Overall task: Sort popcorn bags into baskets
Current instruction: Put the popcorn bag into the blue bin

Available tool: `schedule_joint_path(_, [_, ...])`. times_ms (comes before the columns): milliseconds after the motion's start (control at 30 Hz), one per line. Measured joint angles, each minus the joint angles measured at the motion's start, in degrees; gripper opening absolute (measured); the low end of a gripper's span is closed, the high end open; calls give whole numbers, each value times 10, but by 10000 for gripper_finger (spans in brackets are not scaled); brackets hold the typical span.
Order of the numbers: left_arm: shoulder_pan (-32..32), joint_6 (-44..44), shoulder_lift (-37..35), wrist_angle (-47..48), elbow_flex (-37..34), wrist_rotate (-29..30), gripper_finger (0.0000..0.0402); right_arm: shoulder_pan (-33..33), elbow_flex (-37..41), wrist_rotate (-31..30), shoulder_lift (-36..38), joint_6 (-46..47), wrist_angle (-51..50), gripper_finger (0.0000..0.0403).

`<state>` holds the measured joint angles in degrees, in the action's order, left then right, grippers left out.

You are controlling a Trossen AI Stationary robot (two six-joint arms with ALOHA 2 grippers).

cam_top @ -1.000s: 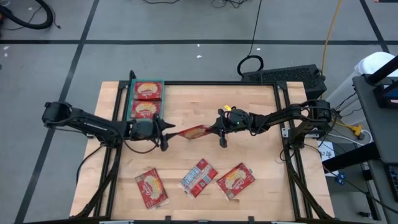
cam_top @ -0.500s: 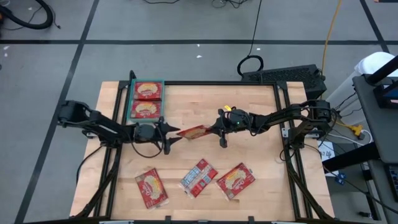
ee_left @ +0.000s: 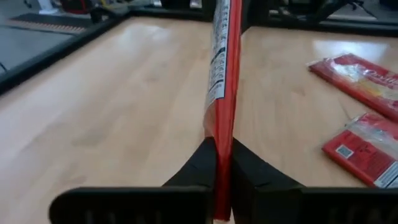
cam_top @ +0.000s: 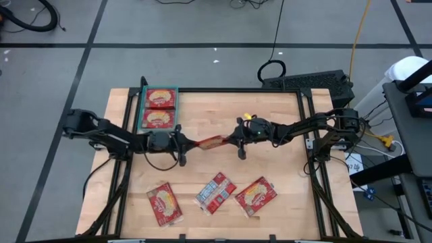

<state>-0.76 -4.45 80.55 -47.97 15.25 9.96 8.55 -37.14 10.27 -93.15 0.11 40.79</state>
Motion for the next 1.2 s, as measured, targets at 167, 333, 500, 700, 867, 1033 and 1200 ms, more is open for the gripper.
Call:
schedule_joint_path(167, [47,2,-135,107,5,-68,31,0,-1,0,0,12,20,42])
schedule_joint_path(333, [90,30,-291,440,97,-102,16,0,-1,-6,0,7,23,101])
schedule_joint_path(500, [140,104,-355,732,246,-65,25,1,-1,-15,0,-16,23,145])
schedule_joint_path(700, [241,201,-353,904,360,-17,24,1,-1,-13,0,-25,22,161])
schedule_joint_path(867, [352,280,-352,920,374,-19,16,-5,0,-12,0,-24,19,159])
schedule_joint_path(1033, [467,295,-324,949,374,-24,33,-14,0,-11,0,-28,-1,159])
schedule_joint_path(1200, [565,258,-267,946,376,-35,19,-16,0,-10,0,-42,-11,158])
